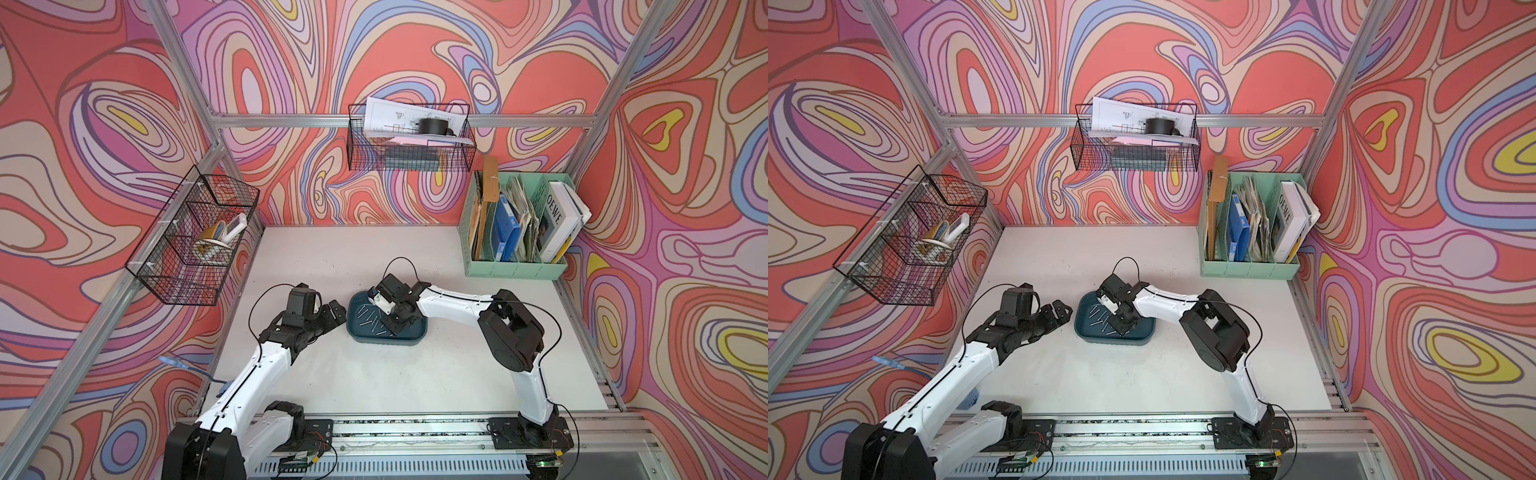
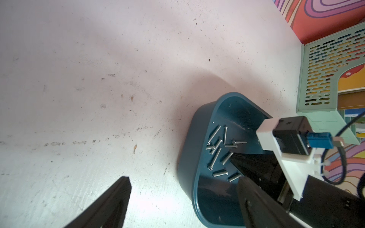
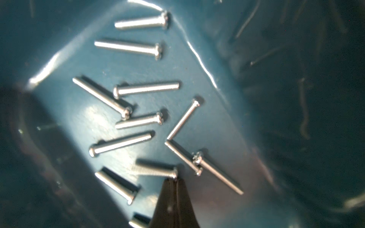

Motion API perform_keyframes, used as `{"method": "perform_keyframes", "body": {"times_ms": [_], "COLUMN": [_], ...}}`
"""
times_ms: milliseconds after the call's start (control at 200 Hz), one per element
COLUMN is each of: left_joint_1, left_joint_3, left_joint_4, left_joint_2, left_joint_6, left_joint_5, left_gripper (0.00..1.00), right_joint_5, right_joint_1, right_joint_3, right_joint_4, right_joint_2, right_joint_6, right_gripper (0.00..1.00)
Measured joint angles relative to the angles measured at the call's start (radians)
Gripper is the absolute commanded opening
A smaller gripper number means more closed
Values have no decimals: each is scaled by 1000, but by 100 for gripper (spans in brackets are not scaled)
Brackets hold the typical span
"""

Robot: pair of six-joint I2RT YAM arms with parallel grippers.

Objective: Take out the screws from the storage box
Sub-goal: Pick up the screw from the storage box.

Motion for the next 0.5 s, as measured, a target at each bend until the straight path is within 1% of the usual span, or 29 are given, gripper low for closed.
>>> {"method": "perform_keyframes", "body": {"times_ms": [275, 501], "left_joint_1": [0, 0], "left_joint_3": [0, 0], "left_joint_4": [-3, -8], "left_joint_2": [-1, 0], "left_joint_6": [0, 0], "left_joint_5": [0, 0], "left_gripper": [90, 90], "right_joint_5": [0, 50], "right_joint_1": [0, 0], "right_joint_3": [-4, -4], "right_joint_4": [39, 69], "right_joint_2": [0, -8], "right_joint_6": [73, 126], "right_gripper": [0, 0]}}
